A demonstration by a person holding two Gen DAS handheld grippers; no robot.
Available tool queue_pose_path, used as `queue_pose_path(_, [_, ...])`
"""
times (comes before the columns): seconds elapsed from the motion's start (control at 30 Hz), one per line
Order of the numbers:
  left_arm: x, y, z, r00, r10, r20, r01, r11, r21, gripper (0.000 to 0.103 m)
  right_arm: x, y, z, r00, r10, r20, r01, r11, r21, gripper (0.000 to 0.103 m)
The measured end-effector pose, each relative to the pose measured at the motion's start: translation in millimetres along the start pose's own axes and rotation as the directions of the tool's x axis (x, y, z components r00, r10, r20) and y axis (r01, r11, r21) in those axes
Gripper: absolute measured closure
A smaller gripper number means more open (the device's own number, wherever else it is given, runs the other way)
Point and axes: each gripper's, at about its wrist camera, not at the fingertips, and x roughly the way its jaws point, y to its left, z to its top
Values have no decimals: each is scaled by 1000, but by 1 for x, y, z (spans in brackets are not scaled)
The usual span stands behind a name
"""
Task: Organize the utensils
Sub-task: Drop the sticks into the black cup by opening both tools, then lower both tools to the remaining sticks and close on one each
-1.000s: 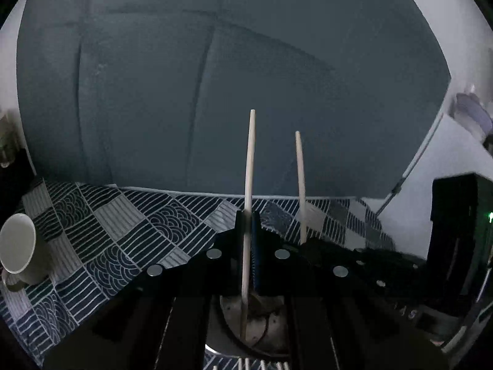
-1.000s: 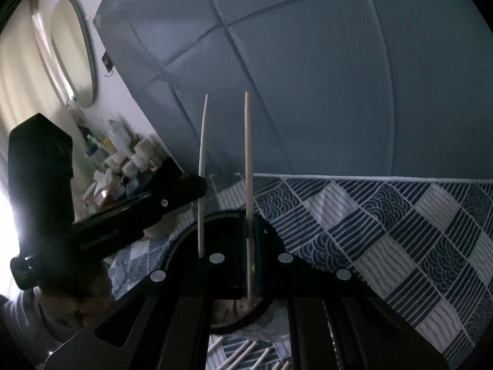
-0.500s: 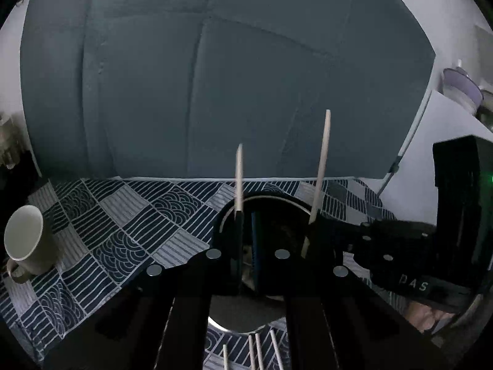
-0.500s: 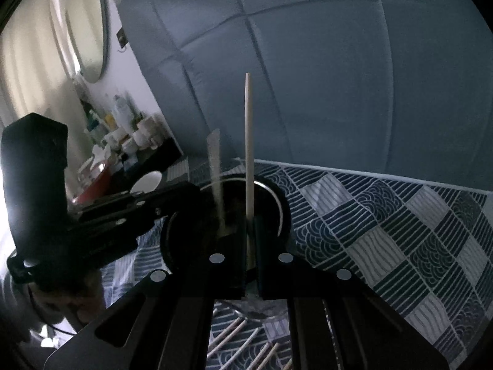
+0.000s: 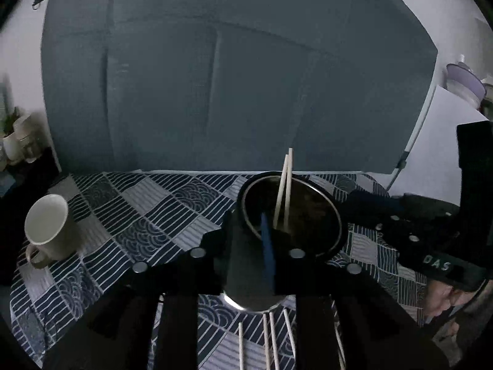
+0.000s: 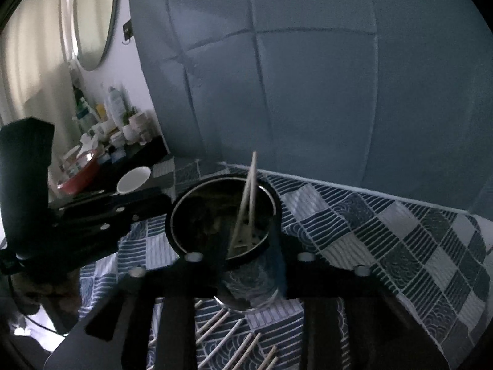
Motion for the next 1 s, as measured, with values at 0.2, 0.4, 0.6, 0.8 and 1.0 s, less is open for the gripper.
queue_pose_path(0.2, [-19, 7, -7, 1000, 27, 15, -27, 1000, -16, 65, -17, 5, 0, 999, -29, 19, 29, 1000, -1, 54])
queue_pose_path(0.4, [-33, 15, -19, 999, 41, 8, -40, 998, -46, 45, -33, 9, -7, 999, -50, 19, 50, 999, 4, 40])
queue_pose_path(0.6, [-37, 18, -40, 998, 36, -49, -39, 998, -59, 16, -41, 8, -27, 998, -69, -13, 70, 997, 25, 26])
queue_pose_path(0.8, [-31, 20, -68, 990, 58, -132, -65, 997, -48, 13, -40, 0, -57, 994, -90, -58, 94, 993, 71, 18])
queue_pose_path(1.0, [-20, 19, -99, 972, 72, -224, -79, 997, -22, 9, -22, -13, -96, 976, -135, -168, 159, 978, 137, 18])
